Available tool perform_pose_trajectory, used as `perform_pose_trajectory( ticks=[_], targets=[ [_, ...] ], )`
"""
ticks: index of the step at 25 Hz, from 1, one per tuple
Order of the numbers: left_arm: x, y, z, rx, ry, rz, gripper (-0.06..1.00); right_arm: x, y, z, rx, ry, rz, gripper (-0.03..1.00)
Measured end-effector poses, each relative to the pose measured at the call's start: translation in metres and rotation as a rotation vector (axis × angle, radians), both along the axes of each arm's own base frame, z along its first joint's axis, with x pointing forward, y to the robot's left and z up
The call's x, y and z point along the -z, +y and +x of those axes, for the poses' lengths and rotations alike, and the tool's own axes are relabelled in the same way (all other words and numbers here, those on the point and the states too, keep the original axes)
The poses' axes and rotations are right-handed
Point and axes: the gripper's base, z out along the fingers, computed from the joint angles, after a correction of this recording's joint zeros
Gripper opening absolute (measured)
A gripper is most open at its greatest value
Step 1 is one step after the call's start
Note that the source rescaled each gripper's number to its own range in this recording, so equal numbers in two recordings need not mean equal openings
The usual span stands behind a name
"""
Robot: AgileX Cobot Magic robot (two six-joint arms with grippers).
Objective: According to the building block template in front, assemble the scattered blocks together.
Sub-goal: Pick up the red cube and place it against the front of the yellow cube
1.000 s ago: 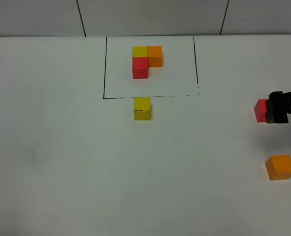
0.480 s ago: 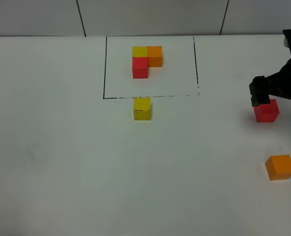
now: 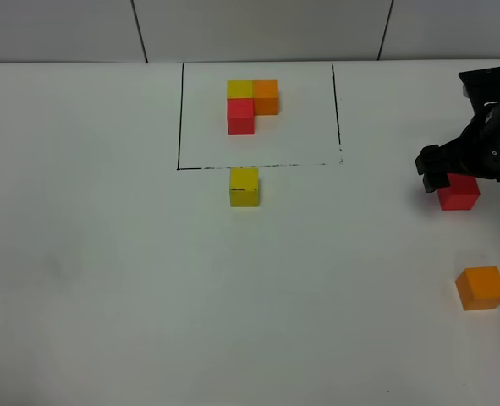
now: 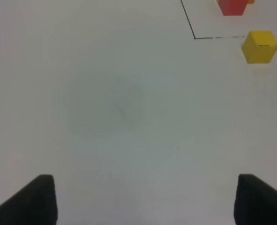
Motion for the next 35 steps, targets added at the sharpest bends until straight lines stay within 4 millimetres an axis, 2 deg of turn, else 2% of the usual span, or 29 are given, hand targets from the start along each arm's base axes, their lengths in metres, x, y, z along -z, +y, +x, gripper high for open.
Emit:
perform_pose_trajectory(
  ticks=[10,21,35],
  targets=[
    [0.000,0.000,0.000,0.000,0.000,0.000,0.62,0.019,-0.012,0.004,0.033,0.012,0.000,0.77],
    [0.000,0.000,0.000,0.000,0.000,0.000,0.62,0.021,-0.010,0.009,0.047,-0.037,0.020,0.77],
    [0.000,0.000,0.000,0.000,0.000,0.000,0.62,0.035,-0.010,0.008,0.049,0.018,0.022,0.77]
  ],
)
